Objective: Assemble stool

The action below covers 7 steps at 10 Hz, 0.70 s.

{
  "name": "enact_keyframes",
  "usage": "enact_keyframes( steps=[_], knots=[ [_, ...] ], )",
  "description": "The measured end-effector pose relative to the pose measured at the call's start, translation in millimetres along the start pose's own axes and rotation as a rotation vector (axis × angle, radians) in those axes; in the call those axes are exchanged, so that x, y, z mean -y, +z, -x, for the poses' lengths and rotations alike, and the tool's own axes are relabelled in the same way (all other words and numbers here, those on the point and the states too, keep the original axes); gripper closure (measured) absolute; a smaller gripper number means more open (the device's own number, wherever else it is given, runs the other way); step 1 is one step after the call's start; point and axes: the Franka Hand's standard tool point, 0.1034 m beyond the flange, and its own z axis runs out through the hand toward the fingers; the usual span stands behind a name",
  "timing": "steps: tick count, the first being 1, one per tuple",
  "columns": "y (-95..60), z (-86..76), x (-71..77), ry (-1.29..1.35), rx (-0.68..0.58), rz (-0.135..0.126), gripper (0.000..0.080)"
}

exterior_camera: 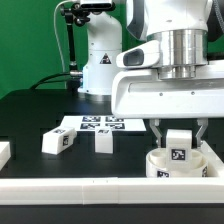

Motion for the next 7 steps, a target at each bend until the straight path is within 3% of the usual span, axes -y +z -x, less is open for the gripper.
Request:
enact_keyframes(
  steps=[3, 4, 5, 6, 7],
  knots=[
    [-1.2, -5.4, -4.5, 0.146, -0.009, -0.011, 0.0455],
    [-0.9, -4.5, -3.5, 0.163, -0.006, -0.015, 0.0408],
    [-1.0, -4.4, -3.2, 0.145, -0.006, -0.015, 0.0226],
    [-5.5, -4.6, -4.8, 0.103, -0.008, -0.017, 0.0174],
    [-14.7, -2.1, -12.8, 0.049, -0.007, -0.018, 0.0174]
  ],
)
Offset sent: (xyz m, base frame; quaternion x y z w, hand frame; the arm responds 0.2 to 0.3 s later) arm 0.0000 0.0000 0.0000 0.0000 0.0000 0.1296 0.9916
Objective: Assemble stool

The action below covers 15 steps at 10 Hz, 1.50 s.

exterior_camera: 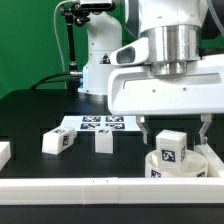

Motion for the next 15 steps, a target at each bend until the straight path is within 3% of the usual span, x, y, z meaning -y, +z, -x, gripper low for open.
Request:
enact_keyframes(
  steps=[1, 3, 4, 9, 12, 14, 15],
  knots=[
    [-9.1, 7.7, -8.9, -0.065, 0.006, 0.004, 0.0154],
    [-14.6, 15.3, -41.4, -0.129, 0.023, 0.019, 0.0151],
    [-11.2, 16.2, -47.0, -0.117, 0.029, 0.023, 0.0151],
    [-11.4, 17.1, -44.3, -0.125, 0.030, 0.021, 0.0150],
    [-5.4, 28.3, -71.4, -0.431, 0.057, 0.034, 0.0150],
    [-5.8, 29.9, -102.6, -0.487, 0.069, 0.043, 0.0150],
    [-5.6, 29.5, -98.1, -0.463, 0.067, 0.040, 0.0150]
  ],
)
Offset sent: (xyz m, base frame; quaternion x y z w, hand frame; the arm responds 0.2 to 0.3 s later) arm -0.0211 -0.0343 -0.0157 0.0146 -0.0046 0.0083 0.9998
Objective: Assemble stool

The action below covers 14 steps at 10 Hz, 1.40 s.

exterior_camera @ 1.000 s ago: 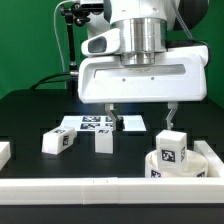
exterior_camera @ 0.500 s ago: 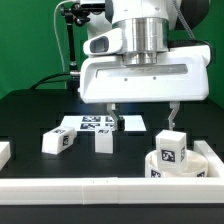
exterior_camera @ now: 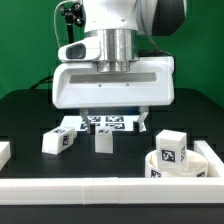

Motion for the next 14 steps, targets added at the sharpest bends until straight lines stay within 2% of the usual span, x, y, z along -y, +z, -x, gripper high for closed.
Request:
enact_keyframes(
  steps=[1, 3, 4, 7, 8, 9, 10, 11, 13, 14],
  knots=[
    [0.8, 1.3, 5.5, -0.008, 0.031, -0.010, 0.0150],
    [1.1, 2.1, 5.6, -0.006, 0.042, -0.013, 0.0150],
    [2.1, 11.3, 8.4, 0.010, 0.139, -0.034, 0.0150],
    [4.4, 35.1, -4.9, 0.105, 0.322, -0.043, 0.0150],
    [3.8, 42.8, -10.0, 0.104, 0.398, -0.057, 0.0150],
    [2.2, 42.2, -12.8, 0.099, 0.475, -0.076, 0.0150],
    [3.8, 39.3, -9.4, 0.100, 0.536, -0.086, 0.0150],
    [4.9, 40.9, -7.9, 0.098, 0.578, -0.093, 0.0150],
    [4.8, 48.3, -6.0, 0.097, 0.737, -0.120, 0.0150],
    [9.2, 48.8, -15.6, 0.141, 0.760, -0.101, 0.0150]
  ],
)
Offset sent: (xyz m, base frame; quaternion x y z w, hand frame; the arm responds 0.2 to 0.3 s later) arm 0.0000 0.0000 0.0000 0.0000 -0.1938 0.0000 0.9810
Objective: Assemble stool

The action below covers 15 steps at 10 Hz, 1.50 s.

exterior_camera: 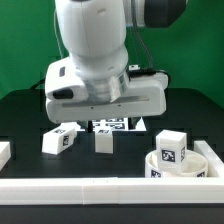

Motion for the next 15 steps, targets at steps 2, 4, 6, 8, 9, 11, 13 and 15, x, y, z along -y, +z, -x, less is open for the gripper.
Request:
enact_keyframes(
  steps=[2, 4, 6, 8, 9, 11, 13, 15],
  knots=[
    [5.8, 2.5, -12.4, 0.049, 0.016, 0.000, 0.0150],
    [7.9, 2.4, -13.1, 0.050, 0.014, 0.000, 0.0150],
    [10.4, 4.5, -13.3, 0.050, 0.034, -0.001, 0.0150],
    [19.0, 8.4, -17.6, 0.064, 0.100, 0.001, 0.0150],
    [23.3, 9.7, -18.0, 0.082, 0.175, 0.017, 0.0150],
    [26.7, 9.2, -12.5, 0.094, 0.300, 0.024, 0.0150],
    [27.6, 5.5, -6.8, 0.083, 0.279, 0.031, 0.0150],
    [33.5, 2.8, -8.7, 0.072, 0.266, 0.028, 0.0150]
  ],
)
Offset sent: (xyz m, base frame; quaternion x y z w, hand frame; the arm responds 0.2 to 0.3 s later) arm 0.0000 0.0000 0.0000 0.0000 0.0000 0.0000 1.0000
